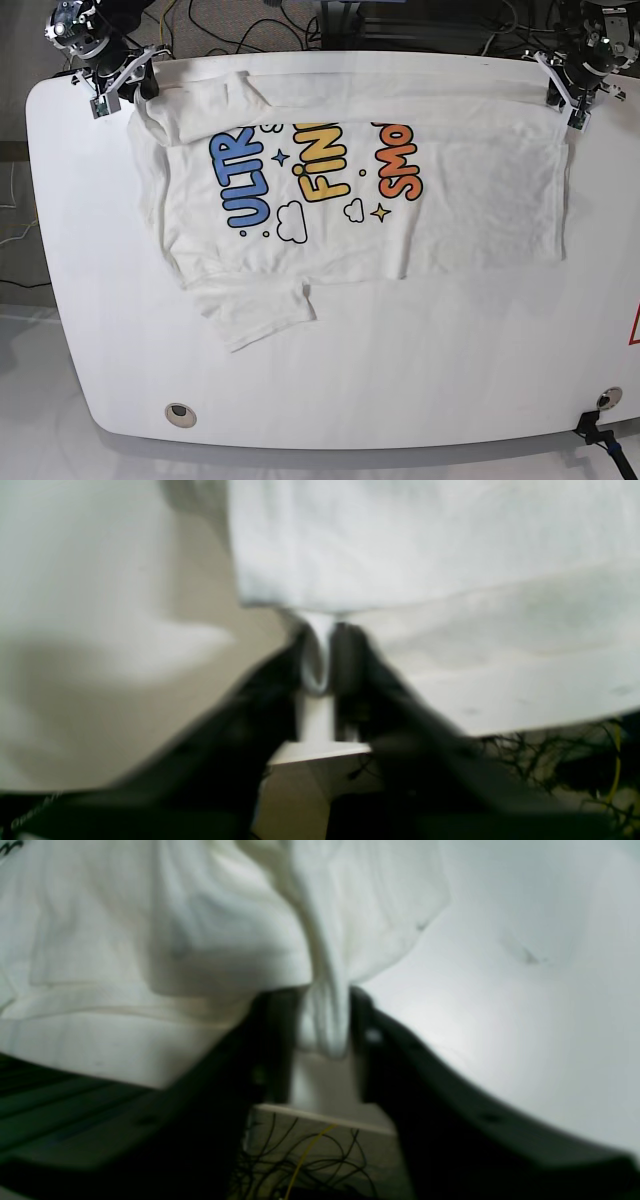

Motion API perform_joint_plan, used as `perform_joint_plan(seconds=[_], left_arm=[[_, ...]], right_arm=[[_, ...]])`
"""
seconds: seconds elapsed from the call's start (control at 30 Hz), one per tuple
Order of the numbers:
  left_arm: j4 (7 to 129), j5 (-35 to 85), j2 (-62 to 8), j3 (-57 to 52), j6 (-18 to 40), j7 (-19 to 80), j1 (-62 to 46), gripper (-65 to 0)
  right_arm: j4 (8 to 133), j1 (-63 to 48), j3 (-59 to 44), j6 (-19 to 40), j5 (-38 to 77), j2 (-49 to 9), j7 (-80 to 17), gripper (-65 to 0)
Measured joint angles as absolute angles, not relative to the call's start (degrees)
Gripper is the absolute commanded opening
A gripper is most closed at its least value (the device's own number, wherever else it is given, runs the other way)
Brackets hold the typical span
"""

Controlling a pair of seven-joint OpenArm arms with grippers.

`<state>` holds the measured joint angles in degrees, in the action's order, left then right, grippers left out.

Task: Fold the T-shirt properly
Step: 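Grasp the folded collar edge with both grippers and pull it taut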

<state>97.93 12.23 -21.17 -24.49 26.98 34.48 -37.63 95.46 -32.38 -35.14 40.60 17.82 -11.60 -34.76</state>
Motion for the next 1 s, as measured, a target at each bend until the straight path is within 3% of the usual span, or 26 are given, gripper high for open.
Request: perform_joint_plan(seconds=[0.07,0.4,0.7,1.0], left_arm=[[98.1,11.6,-21.3,-24.8,26.1,34.5,-37.6,-43.8],[105.7,8.6,-20.1,-24.4,26.5,40.5,-38.9,-43.5],[107.9,8.9,-19.4,-24.4,26.6,40.4,-36.2,-43.5],[110.0,9.7,-19.4,-30.5,26.5,40.7,-34.3,-43.5]], right_arm=[[95.5,-32.4,-35.0,41.1,18.0,-11.4,-34.7,-30.0],[96.2,-32.4,-35.0,41.3,18.0,-11.6,-35.0,-30.3],[105.4,-32.4,-34.6,40.1,13.2,-11.1,-47.5,-30.3],[110.2,-30.7,-34.7,40.1,13.3,-11.1,-51.5,-30.3]])
